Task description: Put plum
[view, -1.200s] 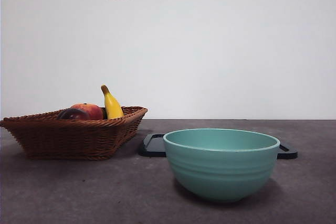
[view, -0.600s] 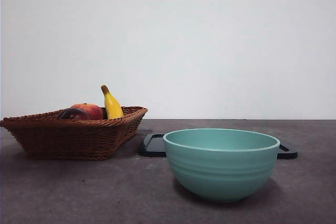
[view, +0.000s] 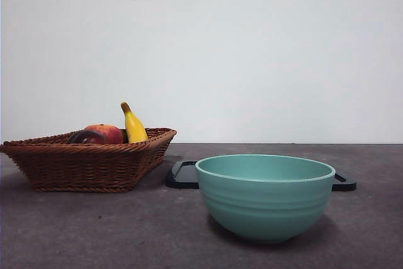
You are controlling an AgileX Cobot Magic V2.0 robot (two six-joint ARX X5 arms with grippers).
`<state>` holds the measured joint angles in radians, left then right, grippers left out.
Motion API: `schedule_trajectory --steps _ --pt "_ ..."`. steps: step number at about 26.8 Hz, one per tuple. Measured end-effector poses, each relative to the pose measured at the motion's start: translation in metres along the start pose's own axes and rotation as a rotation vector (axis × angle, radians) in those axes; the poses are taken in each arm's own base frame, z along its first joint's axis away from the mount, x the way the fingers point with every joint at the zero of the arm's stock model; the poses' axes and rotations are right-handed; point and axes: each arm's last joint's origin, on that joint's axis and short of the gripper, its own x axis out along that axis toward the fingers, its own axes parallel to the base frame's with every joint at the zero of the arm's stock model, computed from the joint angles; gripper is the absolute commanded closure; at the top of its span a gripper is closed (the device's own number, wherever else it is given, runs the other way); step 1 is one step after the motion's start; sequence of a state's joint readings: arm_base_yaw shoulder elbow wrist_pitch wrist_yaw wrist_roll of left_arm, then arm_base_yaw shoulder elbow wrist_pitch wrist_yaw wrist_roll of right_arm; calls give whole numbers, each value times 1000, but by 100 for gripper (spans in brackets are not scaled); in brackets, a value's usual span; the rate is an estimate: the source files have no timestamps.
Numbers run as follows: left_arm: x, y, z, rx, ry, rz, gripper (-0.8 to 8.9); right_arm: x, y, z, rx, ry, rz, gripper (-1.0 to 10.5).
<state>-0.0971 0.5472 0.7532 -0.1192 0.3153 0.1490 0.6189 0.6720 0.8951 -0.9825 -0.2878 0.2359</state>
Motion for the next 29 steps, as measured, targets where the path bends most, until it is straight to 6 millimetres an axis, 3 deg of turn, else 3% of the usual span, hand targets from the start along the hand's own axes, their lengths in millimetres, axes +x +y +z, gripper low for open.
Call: schedule_trajectory --steps 2,6,11,17,25,29 --pt "-15 0 -17 29 -65 159 805 0 0 0 0 0 0 941" --pt "-26 -3 -54 25 -33 284 805 0 0 0 0 0 0 941" --pt "-33 -11 -104 14 23 307 805 0 0 0 0 0 0 941" --pt "-37 -18 -147 -4 77 307 805 0 0 0 0 0 0 941" --pt "-38 -23 -180 -45 123 316 805 0 0 0 0 0 0 941" --pt "-40 -24 -182 -64 124 317 805 0 0 0 0 0 0 941"
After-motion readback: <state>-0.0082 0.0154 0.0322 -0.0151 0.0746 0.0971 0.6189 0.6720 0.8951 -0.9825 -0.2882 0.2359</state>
